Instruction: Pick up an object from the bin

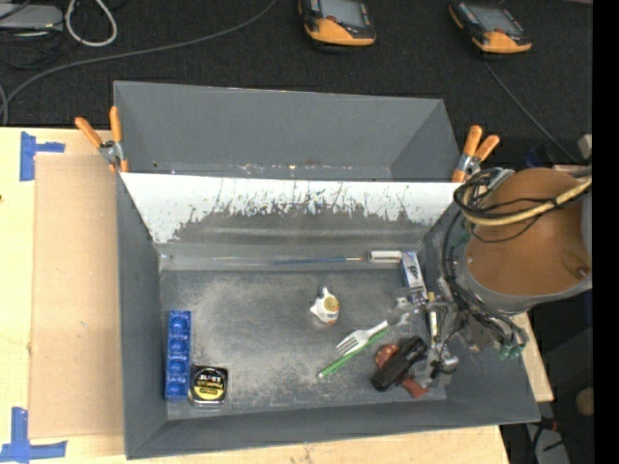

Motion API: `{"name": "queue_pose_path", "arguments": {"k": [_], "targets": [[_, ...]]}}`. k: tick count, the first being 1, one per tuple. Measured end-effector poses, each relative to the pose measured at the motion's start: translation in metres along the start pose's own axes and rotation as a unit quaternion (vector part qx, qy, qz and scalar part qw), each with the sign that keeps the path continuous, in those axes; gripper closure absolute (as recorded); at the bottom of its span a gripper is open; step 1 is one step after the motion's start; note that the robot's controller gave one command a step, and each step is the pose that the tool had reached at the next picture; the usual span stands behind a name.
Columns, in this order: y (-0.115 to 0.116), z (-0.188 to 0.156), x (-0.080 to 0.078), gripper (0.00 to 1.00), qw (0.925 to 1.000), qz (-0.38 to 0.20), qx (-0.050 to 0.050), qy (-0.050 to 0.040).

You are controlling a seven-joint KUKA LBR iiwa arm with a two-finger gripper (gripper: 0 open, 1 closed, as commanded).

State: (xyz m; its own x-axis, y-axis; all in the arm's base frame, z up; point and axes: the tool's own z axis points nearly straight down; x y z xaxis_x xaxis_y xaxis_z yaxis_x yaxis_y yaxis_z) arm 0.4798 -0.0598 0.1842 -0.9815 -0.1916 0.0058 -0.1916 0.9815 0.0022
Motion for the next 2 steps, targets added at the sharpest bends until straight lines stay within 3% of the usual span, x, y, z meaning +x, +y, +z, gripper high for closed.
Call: {"name": "queue_pose_path", "arguments": {"k": [1, 2], "targets": [[0.01, -0.013, -0.001, 0.0, 0.9988, -0.048, 0.0, -0.0023], [-0.014, 0.025, 0.0, 0.0, 1.0, 0.005, 0.0, -0.0028]]}}
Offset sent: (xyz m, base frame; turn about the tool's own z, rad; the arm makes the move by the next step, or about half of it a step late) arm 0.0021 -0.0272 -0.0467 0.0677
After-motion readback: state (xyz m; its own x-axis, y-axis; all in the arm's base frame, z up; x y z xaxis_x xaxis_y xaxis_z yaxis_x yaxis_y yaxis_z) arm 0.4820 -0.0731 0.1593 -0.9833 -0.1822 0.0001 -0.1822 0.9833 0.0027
